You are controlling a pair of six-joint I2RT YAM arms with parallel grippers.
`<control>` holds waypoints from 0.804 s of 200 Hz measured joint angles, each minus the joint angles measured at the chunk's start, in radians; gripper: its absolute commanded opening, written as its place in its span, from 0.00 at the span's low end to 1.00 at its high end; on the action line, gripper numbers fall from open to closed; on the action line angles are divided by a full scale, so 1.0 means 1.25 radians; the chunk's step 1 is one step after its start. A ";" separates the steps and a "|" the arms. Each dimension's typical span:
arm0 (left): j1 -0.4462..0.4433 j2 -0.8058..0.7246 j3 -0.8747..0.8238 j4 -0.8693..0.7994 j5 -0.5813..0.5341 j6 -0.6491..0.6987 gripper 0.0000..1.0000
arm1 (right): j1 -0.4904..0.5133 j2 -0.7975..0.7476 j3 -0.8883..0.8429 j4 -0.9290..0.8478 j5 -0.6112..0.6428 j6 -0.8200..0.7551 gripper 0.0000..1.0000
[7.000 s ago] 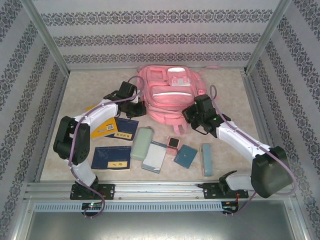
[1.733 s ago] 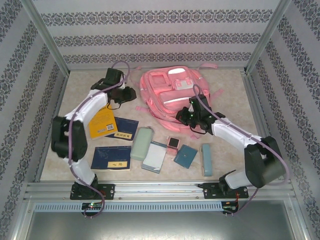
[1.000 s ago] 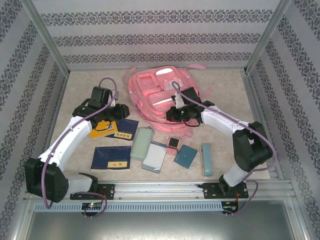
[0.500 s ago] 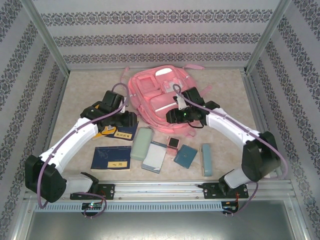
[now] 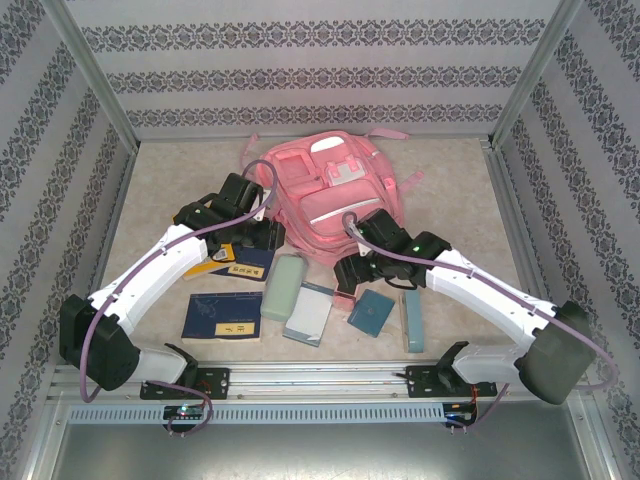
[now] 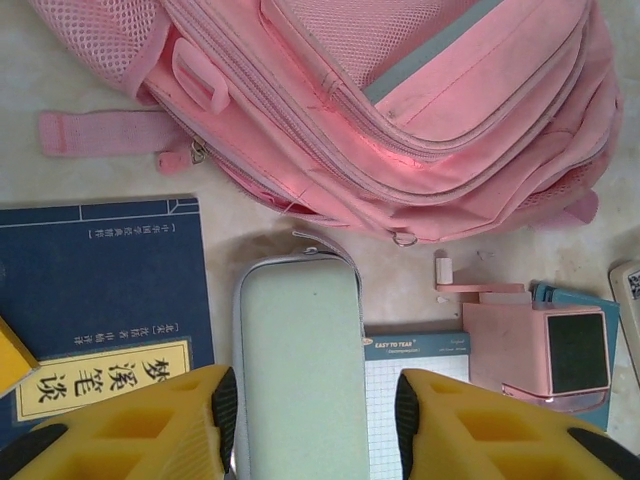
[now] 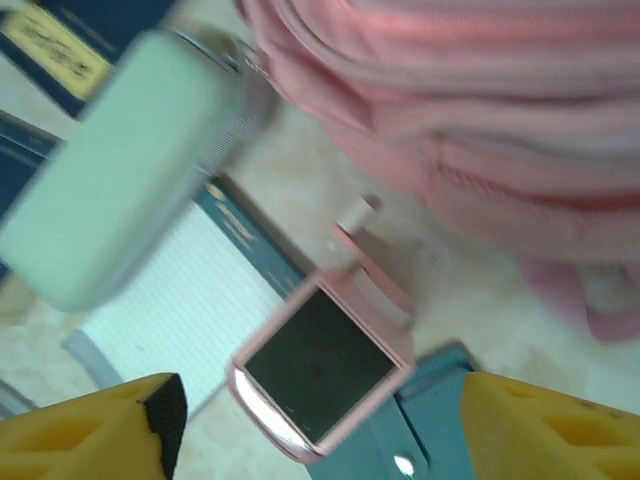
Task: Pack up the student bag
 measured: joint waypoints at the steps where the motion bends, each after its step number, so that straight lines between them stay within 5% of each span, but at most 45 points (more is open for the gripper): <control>1: 0.000 0.000 -0.001 0.000 -0.001 0.000 0.47 | 0.000 0.001 -0.001 -0.002 0.002 0.003 0.75; 40: 0.000 0.000 -0.025 0.005 -0.009 0.014 0.47 | 0.041 0.007 0.005 -0.082 0.119 0.307 0.77; 88: 0.000 -0.037 -0.039 0.009 -0.011 0.018 0.48 | 0.075 0.134 0.081 -0.152 0.130 0.628 0.85; 161: 0.000 -0.086 -0.053 0.015 -0.011 0.018 0.48 | 0.097 0.222 0.110 -0.138 0.128 0.703 0.86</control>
